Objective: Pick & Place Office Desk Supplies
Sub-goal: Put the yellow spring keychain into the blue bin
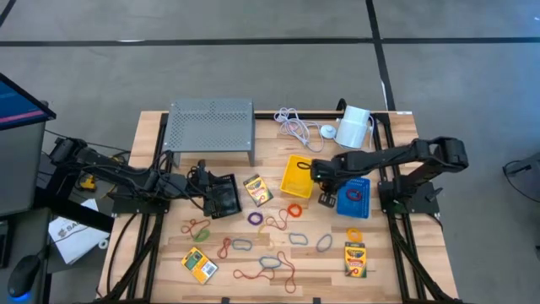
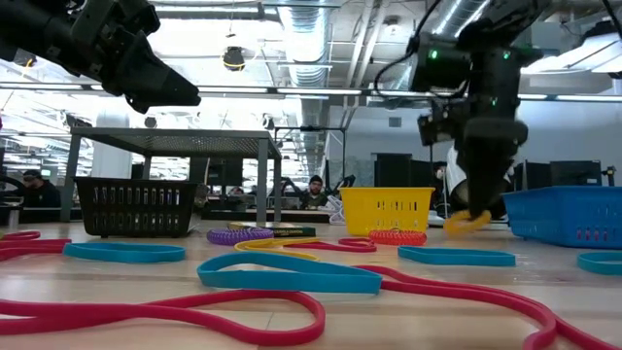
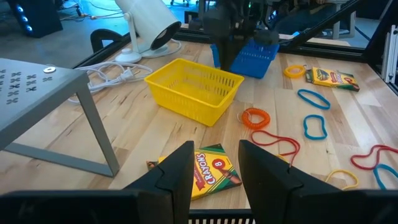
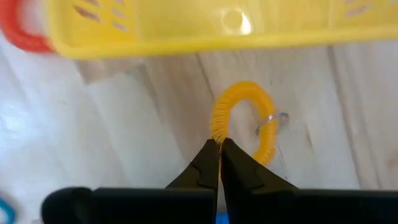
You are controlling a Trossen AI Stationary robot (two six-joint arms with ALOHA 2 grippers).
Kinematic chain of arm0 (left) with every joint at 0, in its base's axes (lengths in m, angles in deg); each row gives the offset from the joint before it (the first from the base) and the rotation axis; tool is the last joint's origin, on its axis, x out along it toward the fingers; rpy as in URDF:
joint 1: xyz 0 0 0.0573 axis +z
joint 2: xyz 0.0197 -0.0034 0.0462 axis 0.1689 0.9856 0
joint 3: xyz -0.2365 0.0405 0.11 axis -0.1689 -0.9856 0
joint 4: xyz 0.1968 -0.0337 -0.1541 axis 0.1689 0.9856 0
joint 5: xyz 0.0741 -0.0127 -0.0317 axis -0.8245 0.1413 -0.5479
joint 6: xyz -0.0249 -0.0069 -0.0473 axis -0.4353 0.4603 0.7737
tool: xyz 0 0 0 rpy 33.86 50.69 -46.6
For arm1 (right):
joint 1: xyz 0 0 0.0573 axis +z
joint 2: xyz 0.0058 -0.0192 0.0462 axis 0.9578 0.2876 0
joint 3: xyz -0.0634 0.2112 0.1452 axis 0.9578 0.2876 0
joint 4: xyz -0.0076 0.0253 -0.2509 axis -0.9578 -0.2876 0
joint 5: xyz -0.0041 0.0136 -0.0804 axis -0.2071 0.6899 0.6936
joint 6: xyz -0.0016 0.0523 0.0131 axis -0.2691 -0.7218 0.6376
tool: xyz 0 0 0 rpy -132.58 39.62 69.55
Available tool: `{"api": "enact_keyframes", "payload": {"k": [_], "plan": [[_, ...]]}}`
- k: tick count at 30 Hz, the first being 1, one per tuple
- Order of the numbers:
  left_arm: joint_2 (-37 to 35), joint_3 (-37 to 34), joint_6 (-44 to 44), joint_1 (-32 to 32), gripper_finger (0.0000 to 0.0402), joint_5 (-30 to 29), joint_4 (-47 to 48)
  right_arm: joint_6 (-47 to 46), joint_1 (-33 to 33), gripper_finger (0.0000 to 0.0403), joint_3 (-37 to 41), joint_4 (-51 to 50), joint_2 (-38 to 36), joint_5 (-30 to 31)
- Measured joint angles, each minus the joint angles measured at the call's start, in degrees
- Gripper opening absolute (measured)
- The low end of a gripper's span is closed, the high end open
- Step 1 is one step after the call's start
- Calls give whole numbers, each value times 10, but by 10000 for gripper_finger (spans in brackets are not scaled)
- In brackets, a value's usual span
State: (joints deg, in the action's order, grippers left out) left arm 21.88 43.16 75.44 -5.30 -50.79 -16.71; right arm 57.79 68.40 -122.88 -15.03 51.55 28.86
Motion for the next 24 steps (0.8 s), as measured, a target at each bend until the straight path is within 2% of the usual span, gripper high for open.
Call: {"api": "enact_keyframes", "payload": {"k": [13, 24], "plan": [[0, 0, 0, 0, 123, 0, 0, -61, 5, 0, 0, -41, -164, 2], [0, 0, 0, 0, 123, 0, 0, -146, 57, 0, 0, -118, -277, 7]]}}
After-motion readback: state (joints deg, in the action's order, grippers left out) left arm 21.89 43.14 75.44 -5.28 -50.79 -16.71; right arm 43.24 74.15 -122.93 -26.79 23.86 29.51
